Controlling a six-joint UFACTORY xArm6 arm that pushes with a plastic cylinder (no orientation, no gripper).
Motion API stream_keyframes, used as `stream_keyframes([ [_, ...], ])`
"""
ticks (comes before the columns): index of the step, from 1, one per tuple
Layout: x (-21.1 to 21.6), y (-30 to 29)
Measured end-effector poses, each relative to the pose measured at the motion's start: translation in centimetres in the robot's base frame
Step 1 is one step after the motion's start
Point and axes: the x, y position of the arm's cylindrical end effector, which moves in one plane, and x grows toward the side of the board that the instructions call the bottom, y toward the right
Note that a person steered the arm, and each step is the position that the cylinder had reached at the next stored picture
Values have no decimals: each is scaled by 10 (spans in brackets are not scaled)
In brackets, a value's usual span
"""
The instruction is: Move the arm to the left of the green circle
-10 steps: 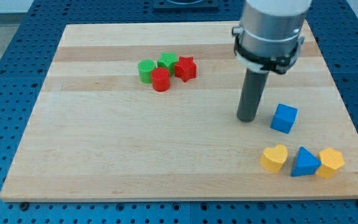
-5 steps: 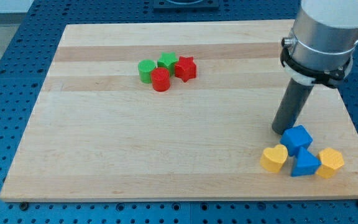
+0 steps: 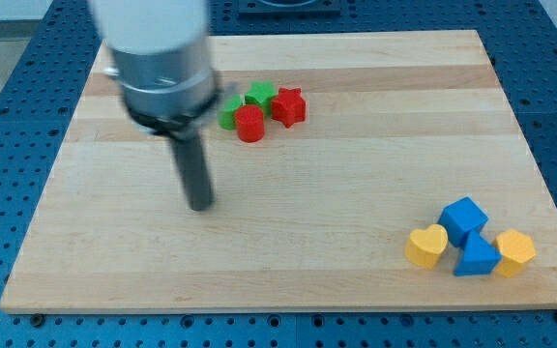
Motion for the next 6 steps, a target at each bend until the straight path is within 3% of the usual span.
stream_keyframes([
  [1, -57, -40],
  [3, -146, -31],
  [6, -117, 56],
])
